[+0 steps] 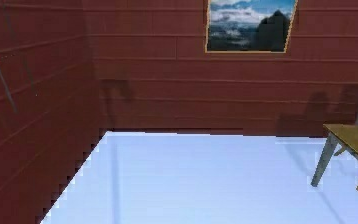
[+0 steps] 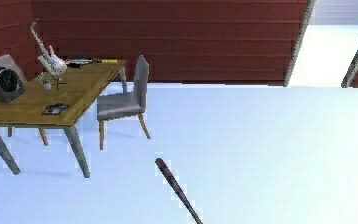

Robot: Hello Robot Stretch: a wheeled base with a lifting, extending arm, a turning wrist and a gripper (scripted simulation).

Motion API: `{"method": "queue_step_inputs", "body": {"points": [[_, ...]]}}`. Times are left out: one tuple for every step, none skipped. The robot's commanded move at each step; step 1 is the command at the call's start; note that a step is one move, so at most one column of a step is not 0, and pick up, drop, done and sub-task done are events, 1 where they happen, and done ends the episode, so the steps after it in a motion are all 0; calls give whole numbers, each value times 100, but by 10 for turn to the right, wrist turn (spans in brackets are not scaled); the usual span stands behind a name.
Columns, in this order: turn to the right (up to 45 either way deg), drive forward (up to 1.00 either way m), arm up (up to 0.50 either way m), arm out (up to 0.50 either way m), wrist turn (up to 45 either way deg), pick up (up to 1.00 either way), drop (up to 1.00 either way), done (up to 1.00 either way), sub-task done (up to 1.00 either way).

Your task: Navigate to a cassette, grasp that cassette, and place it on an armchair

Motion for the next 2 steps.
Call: {"method": "queue_step_inputs", "body": {"points": [[450,0,0,0,0,0,0,0,0],[60,0,0,0,0,0,0,0,0]]}}
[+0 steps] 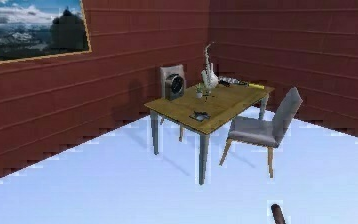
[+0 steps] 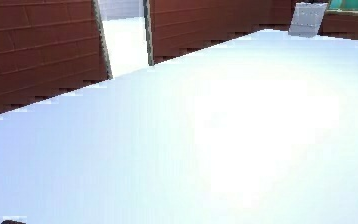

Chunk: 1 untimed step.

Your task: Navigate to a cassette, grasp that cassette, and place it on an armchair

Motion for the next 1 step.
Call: {"method": "queue_step_inputs", "body": {"points": [[0,65,0,0,0,0,0,0,0]]}}
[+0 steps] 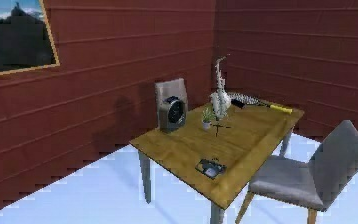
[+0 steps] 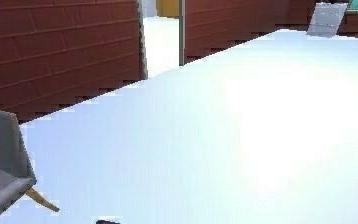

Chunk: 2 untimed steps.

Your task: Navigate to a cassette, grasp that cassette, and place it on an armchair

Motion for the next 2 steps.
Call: {"method": "queue_step_inputs", "body": {"points": [[-450,0,0,0,0,0,0,0,0],[-300,0,0,0,0,0,0,0,0]]}}
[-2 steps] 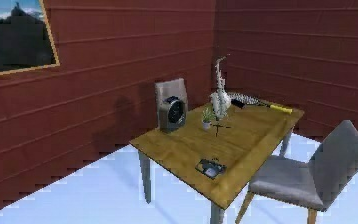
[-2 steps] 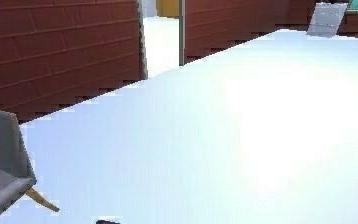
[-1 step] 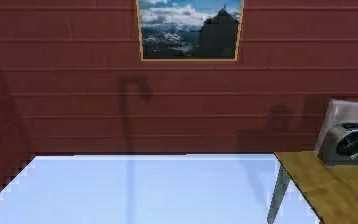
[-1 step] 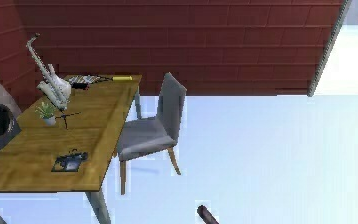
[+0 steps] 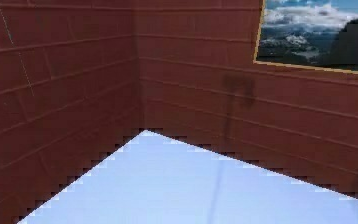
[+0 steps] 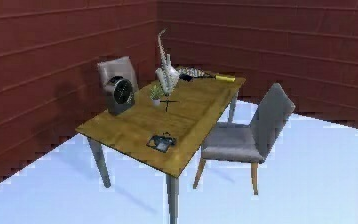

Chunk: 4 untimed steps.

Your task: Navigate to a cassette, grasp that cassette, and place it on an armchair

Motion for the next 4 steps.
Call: {"method": "queue_step_inputs", "body": {"points": [[450,0,0,0,0,0,0,0,0],[450,0,0,0,0,0,0,0,0],[390,0,0,0,0,0,0,0,0],[0,55,0,0,0,0,0,0,0]]}}
